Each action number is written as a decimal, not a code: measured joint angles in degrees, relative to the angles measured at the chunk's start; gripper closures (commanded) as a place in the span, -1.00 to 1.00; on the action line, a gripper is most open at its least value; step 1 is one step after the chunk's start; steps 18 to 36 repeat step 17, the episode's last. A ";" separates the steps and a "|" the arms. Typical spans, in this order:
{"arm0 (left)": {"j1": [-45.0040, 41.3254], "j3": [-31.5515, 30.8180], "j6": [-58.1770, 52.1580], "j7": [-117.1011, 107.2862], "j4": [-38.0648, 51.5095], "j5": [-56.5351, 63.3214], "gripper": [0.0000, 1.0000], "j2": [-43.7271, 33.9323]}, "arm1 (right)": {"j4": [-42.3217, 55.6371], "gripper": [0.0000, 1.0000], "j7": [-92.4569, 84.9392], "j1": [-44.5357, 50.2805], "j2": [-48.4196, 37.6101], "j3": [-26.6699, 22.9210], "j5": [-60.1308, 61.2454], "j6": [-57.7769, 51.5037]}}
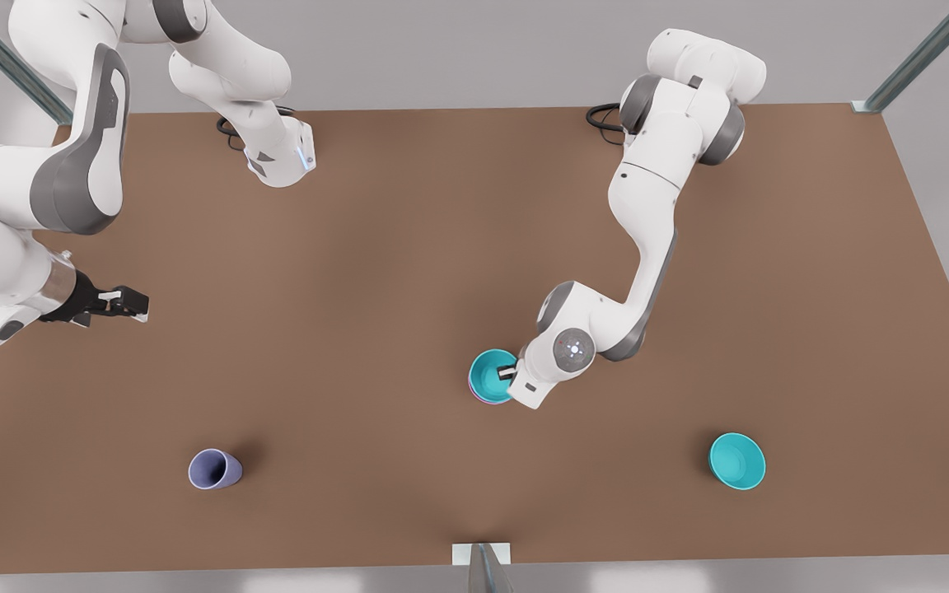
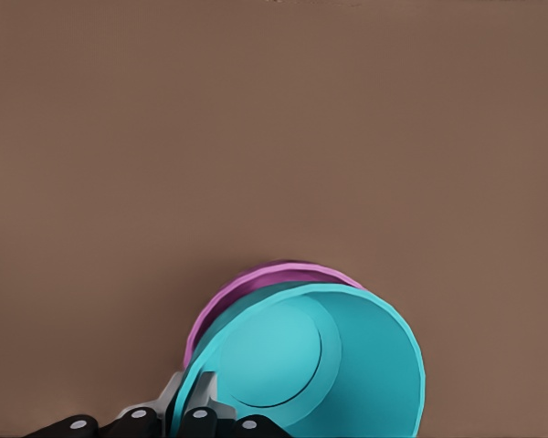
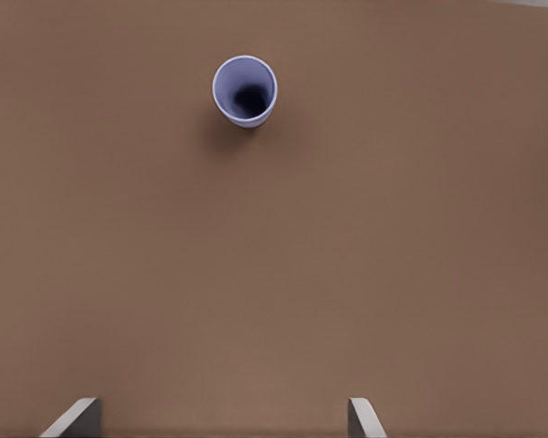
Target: Stack the blue bowl on the pink bowl
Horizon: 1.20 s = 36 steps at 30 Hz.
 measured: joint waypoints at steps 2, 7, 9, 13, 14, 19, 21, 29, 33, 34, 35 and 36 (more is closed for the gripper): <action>0.07 -0.21 0.23 -1.49 -0.04 -0.60 -1.00 -0.21 | 0.00 -1.00 -0.24 0.00 0.02 0.00 0.00 0.02; 10.03 0.18 -11.91 -1.91 0.04 2.83 -1.00 -13.55 | 0.09 -1.00 -0.75 0.00 0.23 0.00 0.01 0.08; 17.23 0.24 -18.93 -0.02 0.11 6.34 -1.00 -20.18 | 0.22 -1.00 -0.93 0.00 0.37 0.00 0.04 0.12; 25.85 0.24 -28.95 6.44 -6.42 13.03 -1.00 -34.22 | 0.26 -1.00 -1.24 -0.19 0.49 -0.04 0.13 0.14; 26.16 0.25 -30.76 7.96 -7.62 13.90 -1.00 -36.49 | 0.26 -1.00 -1.30 -0.18 0.50 -0.06 0.14 0.14; 26.21 0.32 -35.32 12.05 -8.36 15.25 -1.00 -38.47 | 0.26 -1.00 -1.50 -0.24 0.50 -0.06 0.16 0.14; 26.21 0.32 -35.32 12.05 -8.36 15.25 -1.00 -38.47 | 0.26 -1.00 -1.50 -0.24 0.50 -0.06 0.16 0.14; 26.21 0.32 -35.32 12.05 -8.36 15.25 -1.00 -38.47 | 0.26 -1.00 -1.50 -0.24 0.50 -0.06 0.16 0.14; 26.21 0.32 -35.32 12.05 -8.36 15.25 -1.00 -38.47 | 0.26 -1.00 -1.50 -0.24 0.50 -0.06 0.16 0.14; 26.21 0.32 -35.32 12.05 -8.36 15.25 -1.00 -38.47 | 0.26 -1.00 -1.50 -0.24 0.50 -0.06 0.16 0.14; 26.21 0.32 -35.32 12.05 -8.36 15.25 -1.00 -38.47 | 0.26 -1.00 -1.50 -0.24 0.50 -0.06 0.16 0.14; 26.21 0.32 -35.32 12.05 -8.36 15.25 -1.00 -38.47 | 0.26 -1.00 -1.50 -0.24 0.50 -0.06 0.16 0.14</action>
